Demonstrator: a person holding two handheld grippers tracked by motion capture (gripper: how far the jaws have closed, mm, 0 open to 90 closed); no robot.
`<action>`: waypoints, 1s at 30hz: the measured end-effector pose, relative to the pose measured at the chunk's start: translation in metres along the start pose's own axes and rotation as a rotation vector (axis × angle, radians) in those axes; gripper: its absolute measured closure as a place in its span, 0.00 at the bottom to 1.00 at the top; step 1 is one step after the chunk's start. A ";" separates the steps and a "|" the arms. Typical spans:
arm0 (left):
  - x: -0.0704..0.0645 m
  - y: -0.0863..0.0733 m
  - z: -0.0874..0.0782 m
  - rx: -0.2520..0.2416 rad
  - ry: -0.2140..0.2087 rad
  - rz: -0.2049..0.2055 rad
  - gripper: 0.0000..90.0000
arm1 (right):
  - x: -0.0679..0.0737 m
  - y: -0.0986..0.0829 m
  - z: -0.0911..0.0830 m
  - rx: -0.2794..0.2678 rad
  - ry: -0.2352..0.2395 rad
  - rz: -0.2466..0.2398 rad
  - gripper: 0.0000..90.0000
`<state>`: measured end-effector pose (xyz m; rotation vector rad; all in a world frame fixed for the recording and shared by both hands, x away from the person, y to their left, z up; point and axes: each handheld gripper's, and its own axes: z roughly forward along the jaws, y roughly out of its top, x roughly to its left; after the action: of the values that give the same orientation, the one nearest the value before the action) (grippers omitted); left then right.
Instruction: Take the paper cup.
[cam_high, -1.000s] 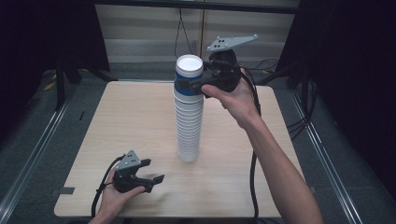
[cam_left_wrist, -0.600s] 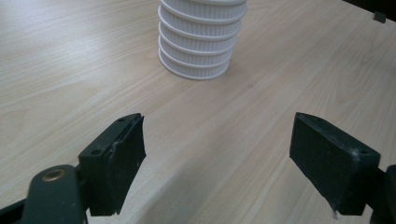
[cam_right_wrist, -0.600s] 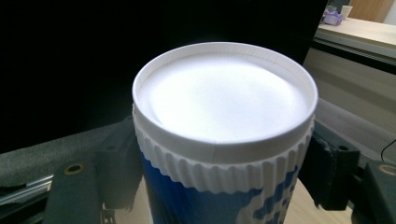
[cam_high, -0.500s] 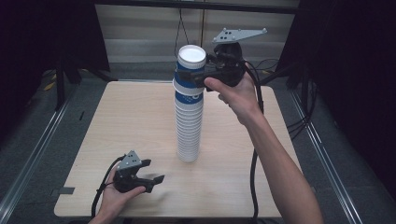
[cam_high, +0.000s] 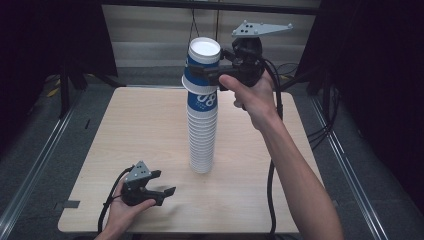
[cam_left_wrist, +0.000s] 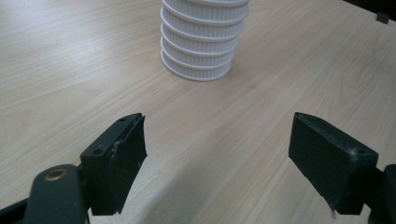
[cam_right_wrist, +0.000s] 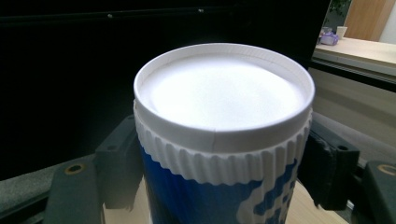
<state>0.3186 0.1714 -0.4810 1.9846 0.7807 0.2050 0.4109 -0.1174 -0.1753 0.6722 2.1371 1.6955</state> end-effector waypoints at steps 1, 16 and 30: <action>0.000 0.000 0.000 0.000 0.001 -0.002 0.21 | 0.000 0.000 -0.001 -0.005 0.000 0.001 0.28; -0.002 0.002 0.000 -0.024 -0.003 0.026 0.26 | -0.003 0.005 -0.023 -0.096 -0.029 0.028 0.29; 0.000 0.001 0.000 -0.023 -0.021 -0.002 0.23 | -0.014 -0.006 -0.063 -0.113 -0.078 0.041 0.29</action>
<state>0.3190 0.1709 -0.4796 1.9613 0.7633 0.1909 0.3885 -0.1777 -0.1667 0.7414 1.9718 1.7664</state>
